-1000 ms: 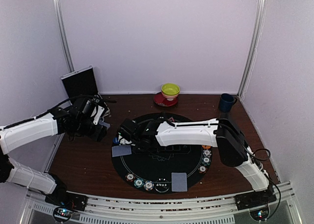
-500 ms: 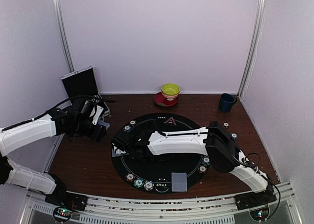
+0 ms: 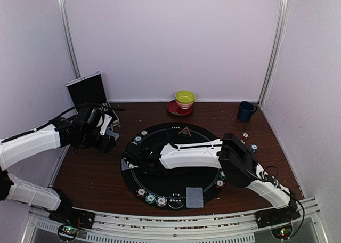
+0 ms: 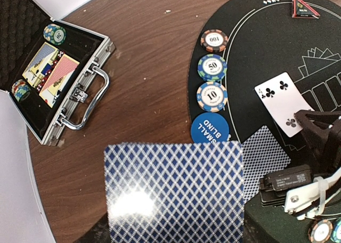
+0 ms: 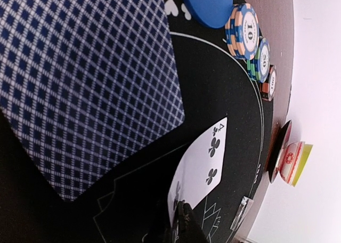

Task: Distribute texas hold em gaming equipment
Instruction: Flop the poker card in the community card area.

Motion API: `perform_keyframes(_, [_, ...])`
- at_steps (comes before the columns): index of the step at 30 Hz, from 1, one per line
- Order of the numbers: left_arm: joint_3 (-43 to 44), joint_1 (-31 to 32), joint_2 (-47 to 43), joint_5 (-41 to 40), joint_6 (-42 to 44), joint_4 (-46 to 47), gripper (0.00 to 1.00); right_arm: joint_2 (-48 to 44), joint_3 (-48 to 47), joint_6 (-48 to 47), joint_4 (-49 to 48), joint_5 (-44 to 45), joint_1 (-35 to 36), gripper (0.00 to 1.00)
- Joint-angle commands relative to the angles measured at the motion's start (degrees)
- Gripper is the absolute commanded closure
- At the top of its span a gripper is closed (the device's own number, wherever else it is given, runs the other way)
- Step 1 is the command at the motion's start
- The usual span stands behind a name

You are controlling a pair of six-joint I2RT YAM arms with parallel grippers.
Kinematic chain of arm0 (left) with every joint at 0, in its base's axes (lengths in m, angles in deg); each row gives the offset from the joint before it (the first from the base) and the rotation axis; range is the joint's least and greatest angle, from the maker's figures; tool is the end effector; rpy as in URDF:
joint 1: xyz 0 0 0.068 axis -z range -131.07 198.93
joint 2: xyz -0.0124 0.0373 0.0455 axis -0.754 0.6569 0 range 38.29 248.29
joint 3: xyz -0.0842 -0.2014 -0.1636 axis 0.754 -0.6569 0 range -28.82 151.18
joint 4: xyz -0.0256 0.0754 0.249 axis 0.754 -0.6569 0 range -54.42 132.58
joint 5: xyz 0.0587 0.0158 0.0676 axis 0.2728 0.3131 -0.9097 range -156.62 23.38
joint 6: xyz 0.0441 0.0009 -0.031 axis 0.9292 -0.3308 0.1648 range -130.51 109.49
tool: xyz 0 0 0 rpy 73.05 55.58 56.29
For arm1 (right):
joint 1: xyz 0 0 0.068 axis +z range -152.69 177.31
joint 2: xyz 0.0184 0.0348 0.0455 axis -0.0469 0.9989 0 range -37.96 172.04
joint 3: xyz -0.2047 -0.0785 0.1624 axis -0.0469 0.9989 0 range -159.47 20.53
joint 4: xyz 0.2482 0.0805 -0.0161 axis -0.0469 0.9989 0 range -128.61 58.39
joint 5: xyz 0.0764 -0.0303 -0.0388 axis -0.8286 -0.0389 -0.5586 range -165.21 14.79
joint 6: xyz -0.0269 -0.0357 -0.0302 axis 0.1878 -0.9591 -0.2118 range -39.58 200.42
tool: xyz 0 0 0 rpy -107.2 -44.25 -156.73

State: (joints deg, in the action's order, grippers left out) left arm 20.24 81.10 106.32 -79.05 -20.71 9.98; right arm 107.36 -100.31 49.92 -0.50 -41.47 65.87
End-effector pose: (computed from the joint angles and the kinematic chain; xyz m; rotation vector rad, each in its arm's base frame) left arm 0.2072 -0.1213 0.2502 0.3740 2.4138 -0.0597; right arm 0.2131 0.4885 0.1248 -1.7535 1.7353 -0.5096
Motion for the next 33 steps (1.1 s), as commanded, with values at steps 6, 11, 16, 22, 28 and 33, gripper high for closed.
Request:
perform_keyframes(6, [-0.4,-0.5,-1.0,0.1,-0.6,2.8,0.38,0.1,-2.0,0.9,-0.2,-1.8,-0.2,0.74])
perform_keyframes(11, [-0.3,-0.5,-0.9,0.1,-0.6,2.8,0.38,-1.7,-1.7,1.1,0.8,-2.9,0.3,0.59])
perform_keyframes(16, [-0.3,-0.5,-1.1,0.2,-0.5,2.8,0.38,-3.8,-1.5,2.1,2.3,-3.9,0.8,0.50])
perform_keyframes(22, [-0.3,-0.5,-1.3,0.3,-0.6,2.8,0.38,-8.0,-0.6,3.5,4.3,-4.7,1.4,0.36])
perform_keyframes(28, [0.2,-0.6,-0.8,1.9,0.0,2.8,0.38,-16.8,3.3,7.7,7.5,-8.1,1.2,0.19])
perform_keyframes(33, [1.3,-0.4,0.5,5.1,0.9,2.8,0.38,-26.3,12.3,11.5,8.0,-15.8,-1.8,0.13])
